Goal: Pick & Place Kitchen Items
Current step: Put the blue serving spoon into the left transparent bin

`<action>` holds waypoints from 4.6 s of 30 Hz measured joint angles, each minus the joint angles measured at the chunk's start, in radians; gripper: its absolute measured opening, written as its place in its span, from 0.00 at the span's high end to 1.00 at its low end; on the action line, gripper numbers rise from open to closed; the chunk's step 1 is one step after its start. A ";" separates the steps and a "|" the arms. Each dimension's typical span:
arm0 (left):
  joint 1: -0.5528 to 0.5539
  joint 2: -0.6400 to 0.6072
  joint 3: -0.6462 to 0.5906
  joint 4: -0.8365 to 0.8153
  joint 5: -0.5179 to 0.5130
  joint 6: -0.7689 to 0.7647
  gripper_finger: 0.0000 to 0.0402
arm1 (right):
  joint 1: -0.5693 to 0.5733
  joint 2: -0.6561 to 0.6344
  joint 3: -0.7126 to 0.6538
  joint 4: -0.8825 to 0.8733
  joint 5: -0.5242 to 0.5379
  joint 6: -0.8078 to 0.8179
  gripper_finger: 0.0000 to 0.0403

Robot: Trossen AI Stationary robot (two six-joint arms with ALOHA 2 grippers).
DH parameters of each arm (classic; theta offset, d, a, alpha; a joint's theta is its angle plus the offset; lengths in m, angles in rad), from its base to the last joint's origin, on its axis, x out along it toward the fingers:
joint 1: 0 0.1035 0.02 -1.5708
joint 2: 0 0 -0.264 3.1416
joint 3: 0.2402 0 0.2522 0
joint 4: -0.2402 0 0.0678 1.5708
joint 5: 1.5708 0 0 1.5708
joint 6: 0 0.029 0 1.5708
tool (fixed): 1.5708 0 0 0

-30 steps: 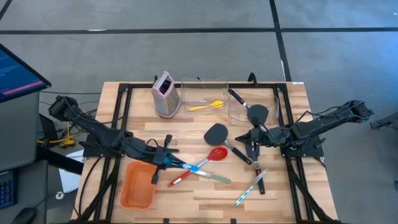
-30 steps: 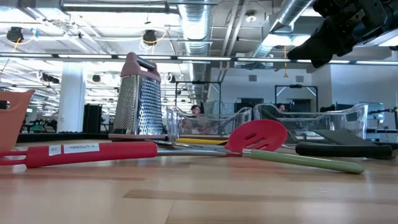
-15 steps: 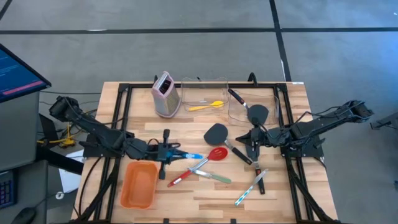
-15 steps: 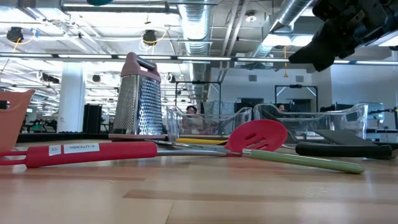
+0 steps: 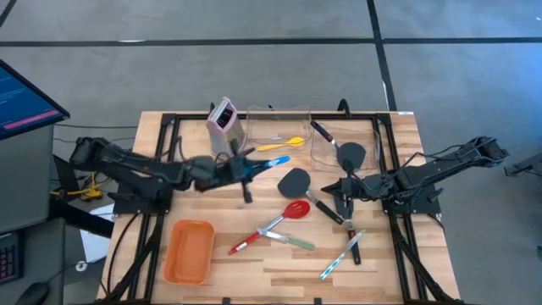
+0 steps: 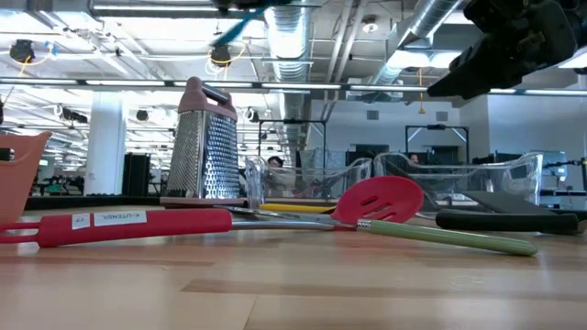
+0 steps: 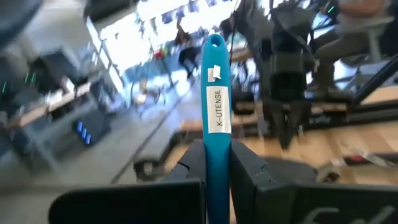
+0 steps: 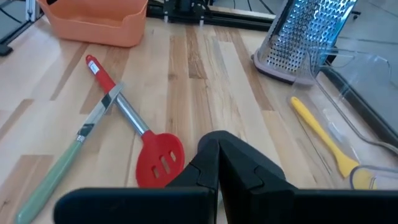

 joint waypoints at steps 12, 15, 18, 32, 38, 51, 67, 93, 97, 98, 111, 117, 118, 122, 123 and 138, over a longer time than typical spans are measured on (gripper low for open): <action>0.282 0.322 0.272 0.112 0.154 0.099 0.98 | 0.001 0.000 0.000 0.003 0.000 0.054 1.00; 0.306 0.405 0.353 0.110 0.154 0.107 0.98 | 0.001 0.000 0.000 0.003 0.000 0.065 1.00; 0.315 0.467 0.418 0.114 0.147 0.152 0.98 | 0.001 0.000 0.000 0.004 0.000 0.065 1.00; 0.386 0.498 0.457 0.033 0.037 0.250 0.98 | 0.001 0.000 0.000 0.003 0.000 0.118 1.00; 0.487 0.498 0.456 -0.022 0.149 0.118 0.98 | 0.001 0.000 0.000 0.003 0.000 0.118 1.00; 0.619 0.498 0.456 -0.172 0.297 0.018 0.98 | 0.001 0.000 0.000 0.003 0.000 0.115 1.00; 0.653 0.549 0.456 -0.258 0.363 -0.043 0.98 | 0.001 0.000 0.000 0.002 0.000 0.115 1.00; 0.670 0.719 0.456 -0.270 0.358 -0.151 0.98 | 0.001 0.000 0.000 0.002 0.000 0.114 1.00; 0.683 0.719 0.456 -0.288 0.450 -0.219 0.98 | 0.001 0.000 0.000 0.002 0.000 0.114 1.00; 0.686 0.719 0.456 -0.293 0.474 -0.239 0.98 | 0.001 0.000 0.000 0.002 0.000 0.114 1.00; 0.718 0.719 0.456 -0.364 0.543 -0.355 0.98 | 0.001 0.000 0.000 0.002 0.000 0.106 1.00; 0.725 0.719 0.455 -0.366 0.543 -0.355 0.98 | 0.001 0.000 0.000 0.002 0.000 0.106 1.00; 0.725 0.719 0.456 -0.366 0.543 -0.355 0.98 | 0.001 0.000 0.000 0.002 0.000 0.106 1.00; 0.725 0.719 0.455 -0.369 0.543 -0.355 0.98 | 0.001 0.000 0.000 0.002 0.000 0.106 1.00; 0.725 0.719 0.455 -0.369 0.543 -0.355 0.98 | 0.001 0.000 0.000 0.002 0.000 0.106 1.00; 0.725 0.719 0.455 -0.370 0.536 -0.360 0.94 | 0.001 0.000 0.000 0.002 0.000 0.106 1.00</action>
